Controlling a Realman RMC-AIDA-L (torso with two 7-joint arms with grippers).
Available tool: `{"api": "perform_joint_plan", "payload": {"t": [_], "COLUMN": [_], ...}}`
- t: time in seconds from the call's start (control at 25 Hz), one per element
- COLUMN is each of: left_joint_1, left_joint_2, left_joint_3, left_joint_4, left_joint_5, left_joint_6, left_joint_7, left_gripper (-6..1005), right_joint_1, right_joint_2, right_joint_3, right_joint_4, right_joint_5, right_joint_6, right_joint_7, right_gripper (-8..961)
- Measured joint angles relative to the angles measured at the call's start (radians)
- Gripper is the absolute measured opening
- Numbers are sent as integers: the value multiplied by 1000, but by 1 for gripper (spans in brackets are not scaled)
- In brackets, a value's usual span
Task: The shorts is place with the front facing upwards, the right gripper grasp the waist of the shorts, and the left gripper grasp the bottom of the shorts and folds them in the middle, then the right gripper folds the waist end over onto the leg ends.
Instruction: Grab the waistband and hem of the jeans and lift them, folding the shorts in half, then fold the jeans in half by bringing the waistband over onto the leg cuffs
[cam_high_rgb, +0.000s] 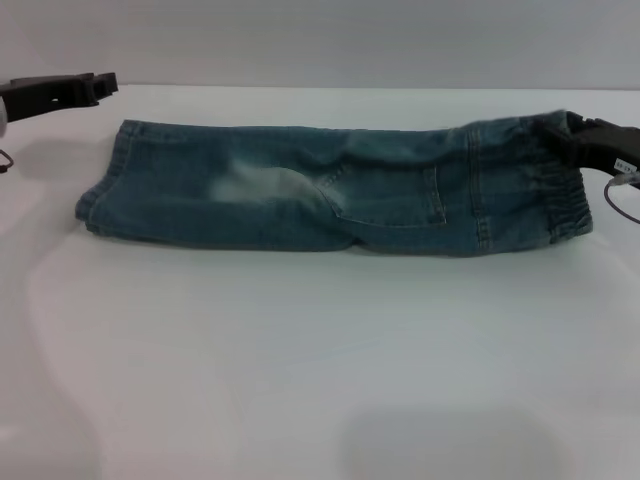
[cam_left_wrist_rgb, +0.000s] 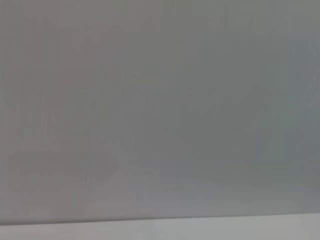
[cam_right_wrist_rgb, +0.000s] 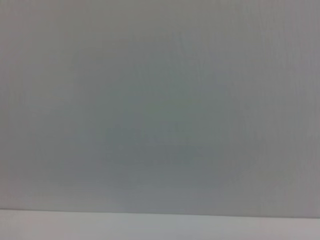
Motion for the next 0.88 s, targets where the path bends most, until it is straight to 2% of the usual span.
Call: {"api": "perform_joint_plan", "payload": {"t": [0.16,0.48,0.64,0.88], "left_joint_1": [-2,-7,-4,3], "left_joint_2": [-13,-17,-17,-19], "left_joint_3": [9,12,12,12], "left_joint_4": [0,0,0,-1], "left_joint_5": [0,-5,-14,-38], "left_joint_6": [-25,-32,-32,-23], "left_joint_7": [0,1,1,3], "left_gripper": [309,520,749,793], "right_joint_1": [0,-18,-52,-99], "right_joint_2": [0,1,2,5], "right_joint_3": [-9,-4,5,5], "right_joint_4": [1,-4,-33,-71], "right_joint_5": [-2,-6,41,153], "right_joint_6": [6,8,-16,-65], "right_joint_7": [2,6,7,2], "right_gripper": [517,553,566,566]}}
